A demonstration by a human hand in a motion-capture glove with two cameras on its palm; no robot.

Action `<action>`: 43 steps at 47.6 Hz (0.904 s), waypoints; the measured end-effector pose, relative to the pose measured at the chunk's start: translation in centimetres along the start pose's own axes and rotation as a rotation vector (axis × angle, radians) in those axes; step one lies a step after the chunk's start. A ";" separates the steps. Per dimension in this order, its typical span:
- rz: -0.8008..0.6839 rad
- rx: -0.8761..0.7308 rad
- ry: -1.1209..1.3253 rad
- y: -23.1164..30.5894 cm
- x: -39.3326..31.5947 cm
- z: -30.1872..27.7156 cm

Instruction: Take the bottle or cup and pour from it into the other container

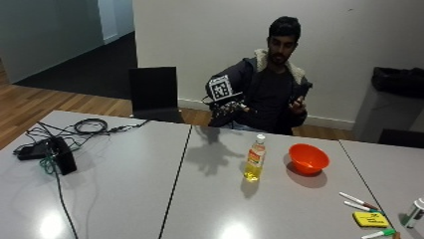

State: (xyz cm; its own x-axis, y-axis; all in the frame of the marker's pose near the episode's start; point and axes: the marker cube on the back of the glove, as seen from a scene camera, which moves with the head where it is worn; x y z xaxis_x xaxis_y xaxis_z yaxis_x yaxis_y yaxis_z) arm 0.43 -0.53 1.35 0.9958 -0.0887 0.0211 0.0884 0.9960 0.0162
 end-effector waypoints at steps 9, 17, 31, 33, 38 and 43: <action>0.117 -0.100 -0.208 -4.6 0.2 7.1; 0.140 -0.143 -0.387 -8.6 -0.7 11.9; 0.131 -0.036 -0.684 -13.2 -3.0 15.9; 0.134 -0.018 -0.700 -13.4 -3.0 16.1; 0.140 0.006 -0.724 -13.6 -3.0 16.4; 0.139 0.003 -0.721 -13.4 -2.8 16.4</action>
State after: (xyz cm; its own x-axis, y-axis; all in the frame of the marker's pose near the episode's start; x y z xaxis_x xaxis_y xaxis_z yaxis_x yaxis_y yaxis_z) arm -3.92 -13.89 17.48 0.7355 0.0497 0.6757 -0.0387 0.9988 -0.0313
